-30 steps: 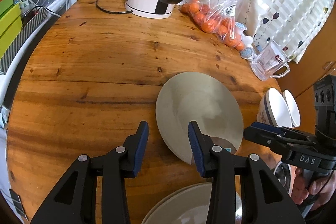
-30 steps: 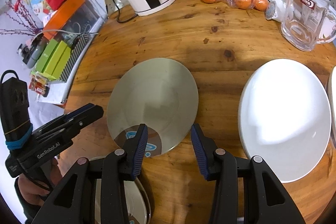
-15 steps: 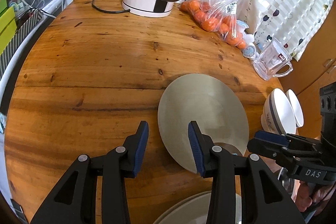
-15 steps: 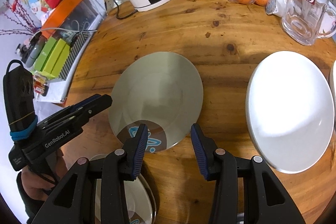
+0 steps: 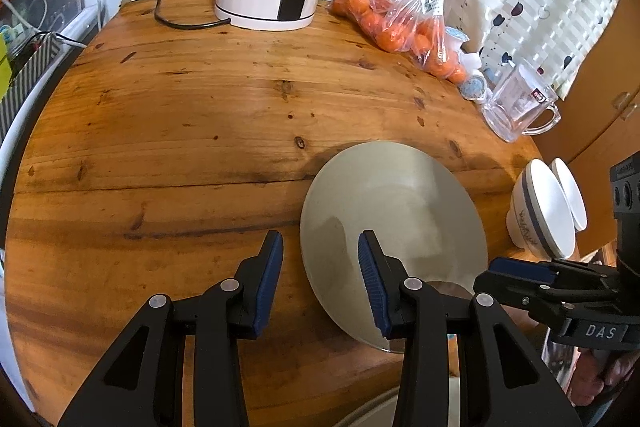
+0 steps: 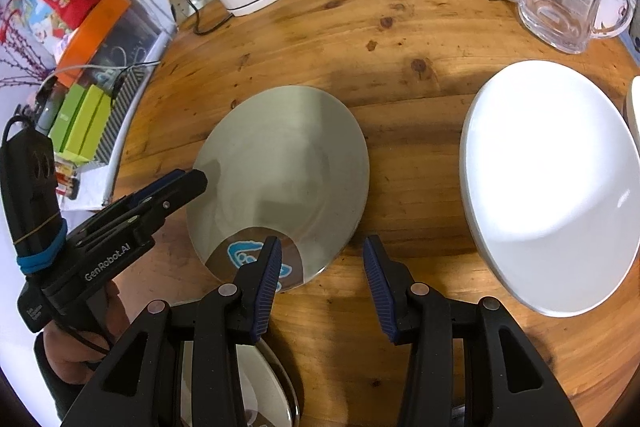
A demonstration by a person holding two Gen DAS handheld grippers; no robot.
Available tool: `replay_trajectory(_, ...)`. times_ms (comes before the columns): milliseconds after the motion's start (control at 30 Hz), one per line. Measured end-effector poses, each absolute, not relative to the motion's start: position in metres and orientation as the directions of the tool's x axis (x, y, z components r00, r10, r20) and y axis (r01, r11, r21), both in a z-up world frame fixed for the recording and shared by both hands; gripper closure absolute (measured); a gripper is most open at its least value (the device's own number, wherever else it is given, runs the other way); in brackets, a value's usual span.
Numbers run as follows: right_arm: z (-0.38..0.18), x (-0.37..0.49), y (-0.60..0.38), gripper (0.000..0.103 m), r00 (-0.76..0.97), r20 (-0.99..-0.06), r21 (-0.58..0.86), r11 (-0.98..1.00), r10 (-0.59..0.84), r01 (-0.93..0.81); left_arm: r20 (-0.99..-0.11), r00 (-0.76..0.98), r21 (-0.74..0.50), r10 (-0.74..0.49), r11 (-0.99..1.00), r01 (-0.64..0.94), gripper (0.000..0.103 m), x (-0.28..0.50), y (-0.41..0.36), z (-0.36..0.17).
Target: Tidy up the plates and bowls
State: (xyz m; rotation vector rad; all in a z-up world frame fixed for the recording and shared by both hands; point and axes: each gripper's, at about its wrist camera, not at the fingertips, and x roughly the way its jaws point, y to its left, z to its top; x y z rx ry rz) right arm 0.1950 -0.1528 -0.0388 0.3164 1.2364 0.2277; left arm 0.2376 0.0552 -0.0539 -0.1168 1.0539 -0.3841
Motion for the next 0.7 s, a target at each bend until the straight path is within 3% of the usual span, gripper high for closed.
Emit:
replay_trajectory(167, -0.042, 0.198, -0.15, 0.06, 0.315, -0.891, 0.348, 0.937, 0.328, 0.009, -0.828, 0.422, -0.281, -0.369, 0.925, 0.257, 0.063, 0.241, 0.053, -0.061)
replay_trajectory(400, -0.048, 0.204, -0.148, 0.061, 0.308, -0.894, 0.348, 0.937, 0.325, 0.021, -0.823, 0.423, -0.293, -0.38, 0.921, 0.257, 0.073, 0.242, 0.055, -0.064)
replay_trajectory(500, -0.048, 0.204, -0.147, 0.066, 0.312, -0.894, 0.344, 0.939, 0.321, 0.02, -0.819, 0.426, -0.291, -0.384, 0.918, 0.267, 0.079, 0.241, 0.053, -0.063)
replay_trajectory(700, -0.049, 0.205, -0.148, 0.075, 0.321, -0.897, 0.329, 0.944, 0.302, 0.032, -0.82, 0.433, -0.286, -0.375, 0.923, 0.259, 0.079, 0.24, 0.053, -0.062)
